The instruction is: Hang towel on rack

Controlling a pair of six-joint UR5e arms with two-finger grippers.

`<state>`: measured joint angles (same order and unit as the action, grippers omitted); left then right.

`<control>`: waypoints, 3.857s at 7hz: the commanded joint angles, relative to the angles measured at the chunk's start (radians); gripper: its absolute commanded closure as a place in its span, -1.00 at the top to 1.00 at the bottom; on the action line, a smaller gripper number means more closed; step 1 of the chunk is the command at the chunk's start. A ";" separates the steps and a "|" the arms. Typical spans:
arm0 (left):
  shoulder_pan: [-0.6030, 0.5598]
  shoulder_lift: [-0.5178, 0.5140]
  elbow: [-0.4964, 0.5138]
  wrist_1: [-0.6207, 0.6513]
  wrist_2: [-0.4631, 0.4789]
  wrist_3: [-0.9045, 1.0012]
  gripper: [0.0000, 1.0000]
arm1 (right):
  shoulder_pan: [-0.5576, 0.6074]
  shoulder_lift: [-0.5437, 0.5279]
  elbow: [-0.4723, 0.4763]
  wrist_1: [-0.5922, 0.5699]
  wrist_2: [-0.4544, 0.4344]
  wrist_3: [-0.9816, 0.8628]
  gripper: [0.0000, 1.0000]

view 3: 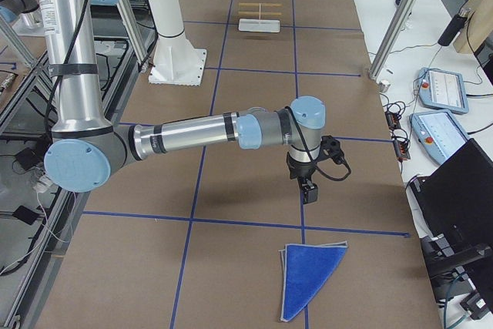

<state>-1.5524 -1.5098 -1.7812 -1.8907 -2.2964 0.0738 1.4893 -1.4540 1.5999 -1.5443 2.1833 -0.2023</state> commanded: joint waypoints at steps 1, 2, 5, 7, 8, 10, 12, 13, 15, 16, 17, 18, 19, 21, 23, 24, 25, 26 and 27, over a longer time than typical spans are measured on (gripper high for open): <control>0.000 0.006 0.000 -0.002 0.000 0.000 0.98 | 0.005 0.114 -0.390 0.329 0.036 -0.019 1.00; 0.000 0.007 -0.001 -0.002 0.000 0.000 0.98 | 0.015 0.203 -0.620 0.458 0.077 -0.054 1.00; 0.000 0.008 -0.001 -0.004 0.000 0.000 0.98 | 0.054 0.288 -0.930 0.573 0.282 -0.138 1.00; 0.000 0.017 -0.001 -0.004 0.000 0.000 0.98 | 0.077 0.362 -1.086 0.575 0.323 -0.239 1.00; 0.000 0.023 -0.007 -0.004 0.000 0.000 0.98 | 0.077 0.394 -1.086 0.576 0.191 -0.226 1.00; 0.000 0.026 -0.009 -0.004 0.000 0.000 0.98 | 0.043 0.409 -1.086 0.613 0.112 -0.159 1.00; 0.000 0.026 -0.007 -0.004 0.000 0.000 0.98 | -0.027 0.408 -1.089 0.706 0.017 -0.036 1.00; 0.000 0.026 -0.010 -0.004 0.000 0.000 0.98 | -0.032 0.406 -1.089 0.707 0.015 -0.034 1.00; 0.000 0.026 -0.010 -0.011 0.000 0.000 0.98 | -0.064 0.409 -1.088 0.719 -0.035 -0.014 0.99; 0.000 0.030 0.000 -0.045 0.000 -0.002 0.98 | -0.089 0.409 -1.086 0.746 -0.062 0.018 0.99; 0.000 0.030 0.000 -0.047 0.000 -0.002 0.98 | -0.113 0.409 -1.086 0.768 -0.110 0.058 0.99; 0.000 0.030 0.000 -0.047 0.000 -0.002 0.98 | -0.118 0.408 -1.086 0.774 -0.126 0.063 0.99; 0.000 0.031 -0.001 -0.047 0.000 -0.002 0.98 | -0.119 0.406 -1.088 0.782 -0.149 0.063 0.98; 0.000 0.031 -0.003 -0.047 0.000 -0.002 0.98 | -0.123 0.405 -1.088 0.790 -0.201 0.064 0.27; 0.000 0.030 -0.003 -0.047 0.000 -0.002 0.98 | -0.123 0.399 -1.088 0.791 -0.209 0.064 -0.11; 0.000 0.030 -0.004 -0.047 0.000 -0.002 0.98 | -0.124 0.399 -1.088 0.791 -0.209 0.066 -0.12; 0.000 0.030 -0.006 -0.047 0.000 -0.002 0.98 | -0.123 0.399 -1.088 0.793 -0.208 0.069 -0.60; 0.000 0.031 -0.006 -0.047 0.000 -0.002 0.98 | -0.121 0.397 -1.088 0.793 -0.206 0.070 -1.00; 0.000 0.030 -0.007 -0.047 0.000 -0.002 0.98 | -0.116 0.397 -1.085 0.793 -0.203 0.069 -1.00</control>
<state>-1.5524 -1.4797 -1.7872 -1.9374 -2.2964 0.0721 1.3688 -1.0563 0.5129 -0.7519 1.9774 -0.1332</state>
